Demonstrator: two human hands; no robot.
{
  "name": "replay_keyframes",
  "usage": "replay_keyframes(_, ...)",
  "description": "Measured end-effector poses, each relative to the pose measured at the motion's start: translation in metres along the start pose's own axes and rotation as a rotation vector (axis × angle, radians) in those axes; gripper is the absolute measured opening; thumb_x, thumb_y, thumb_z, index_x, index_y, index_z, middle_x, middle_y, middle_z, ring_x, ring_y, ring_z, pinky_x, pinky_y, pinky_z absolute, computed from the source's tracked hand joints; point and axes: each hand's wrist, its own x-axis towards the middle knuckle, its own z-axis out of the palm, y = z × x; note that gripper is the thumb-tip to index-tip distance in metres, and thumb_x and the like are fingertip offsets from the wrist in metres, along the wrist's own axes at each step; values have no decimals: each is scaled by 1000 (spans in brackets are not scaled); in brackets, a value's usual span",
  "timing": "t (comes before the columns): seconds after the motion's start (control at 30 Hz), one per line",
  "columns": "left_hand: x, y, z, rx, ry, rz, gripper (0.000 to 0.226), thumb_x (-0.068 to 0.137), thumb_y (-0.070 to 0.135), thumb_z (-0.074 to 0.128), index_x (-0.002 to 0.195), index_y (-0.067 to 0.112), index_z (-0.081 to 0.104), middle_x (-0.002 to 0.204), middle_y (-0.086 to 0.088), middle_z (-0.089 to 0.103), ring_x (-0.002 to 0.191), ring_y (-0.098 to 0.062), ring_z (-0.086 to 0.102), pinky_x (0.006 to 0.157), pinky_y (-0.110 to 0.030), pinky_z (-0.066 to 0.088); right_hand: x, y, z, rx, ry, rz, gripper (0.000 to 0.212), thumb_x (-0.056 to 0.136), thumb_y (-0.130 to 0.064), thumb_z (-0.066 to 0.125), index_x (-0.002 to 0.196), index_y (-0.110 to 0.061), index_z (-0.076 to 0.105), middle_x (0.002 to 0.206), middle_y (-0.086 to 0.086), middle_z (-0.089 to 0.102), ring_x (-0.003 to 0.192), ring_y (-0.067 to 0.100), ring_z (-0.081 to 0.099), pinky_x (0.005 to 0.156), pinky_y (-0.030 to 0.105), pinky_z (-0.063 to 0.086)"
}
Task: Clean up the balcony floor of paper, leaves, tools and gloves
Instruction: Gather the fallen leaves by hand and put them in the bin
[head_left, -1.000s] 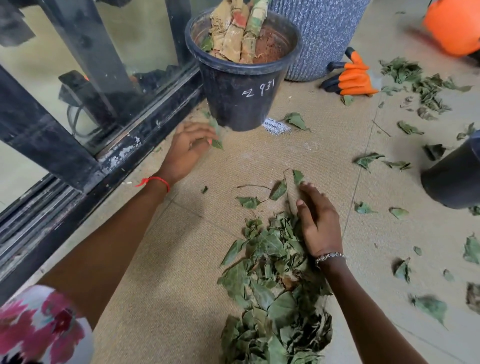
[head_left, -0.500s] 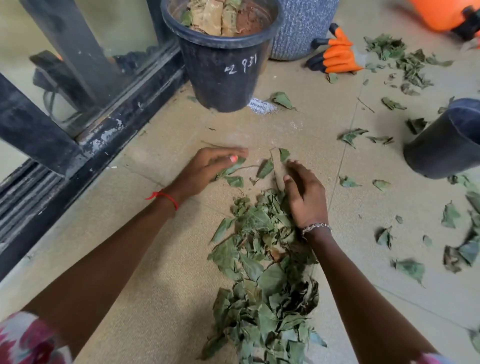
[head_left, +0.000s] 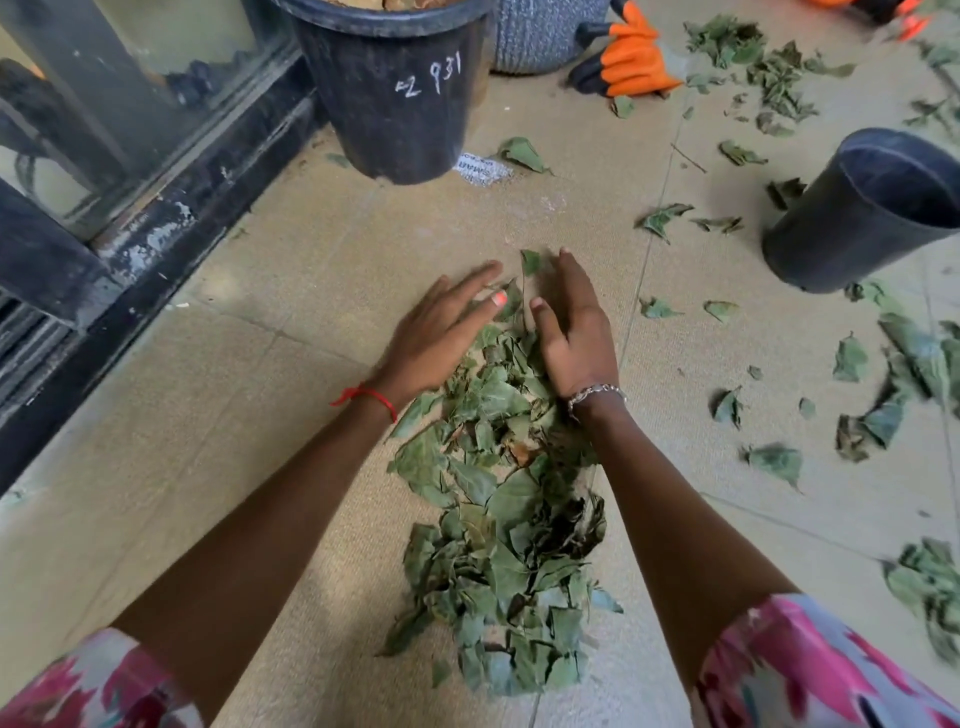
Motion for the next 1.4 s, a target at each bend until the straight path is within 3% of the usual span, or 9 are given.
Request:
replay_keyframes(0.13,-4,3,1,-383,184,-37,69,78,65,36,140,34,39,148,8,39,136,-7,34,115,-39,27,0,1,1,-69,-35,-22,67,86,-38,47,146,-19,24,151,4,30,138,20,29,113,43,26)
replay_keyframes(0.5,-4,4,0,-167,90,52,76,75,66,35,143,31,35,150,5,36,138,-11,32,114,-36,26,2,-8,-4,-207,-373,-12,57,87,-50,24,139,-31,37,151,-7,27,141,4,17,116,35,-6)
replay_keyframes(0.73,-8,3,2,-113,31,26,64,77,72,30,129,41,51,136,7,52,128,-16,44,109,-49,31,-24,-2,-24,691,-143,185,33,92,-24,40,100,-6,67,94,5,72,93,11,66,85,20,48)
replay_keyframes(0.8,-13,8,3,-120,17,20,66,75,74,28,124,40,56,133,5,55,124,-16,48,108,-47,33,-30,-3,-26,495,-131,160,38,90,-26,40,115,-5,61,111,6,66,102,6,61,93,24,46)
replay_keyframes(0.9,-25,13,8,-211,0,-10,68,76,79,27,121,40,60,132,11,57,125,-12,48,110,-46,31,-48,-12,-27,172,-307,102,34,98,-27,40,119,-10,60,86,2,72,53,-5,56,57,20,47)
replay_keyframes(1.03,-58,27,22,-409,-75,-49,66,82,76,20,115,39,63,125,9,62,123,-12,52,112,-47,25,-84,-19,-51,233,-146,60,39,85,-39,49,112,-18,65,101,-6,70,95,2,64,87,21,49)
replay_keyframes(1.17,-85,30,17,-559,-59,-47,67,85,67,16,117,29,60,130,7,58,106,-17,56,94,-32,39,-146,-19,-78,270,-182,131,76,68,-50,63,136,-32,36,118,-33,39,99,-27,41,76,-5,36)
replay_keyframes(1.27,-96,19,14,-384,-95,-53,68,79,77,20,128,42,52,144,10,45,120,-17,47,98,-16,34,-198,-12,-73,-112,-398,78,128,44,-81,63,141,-41,-11,147,-22,2,137,-1,11,113,26,21)
replay_keyframes(1.4,-104,24,24,-250,-195,0,66,77,78,24,133,47,44,148,14,36,137,-10,30,115,-47,23,-224,-4,-43,-559,-400,4,134,31,-93,37,126,-43,-42,146,-4,-38,140,19,-25,115,45,-12)
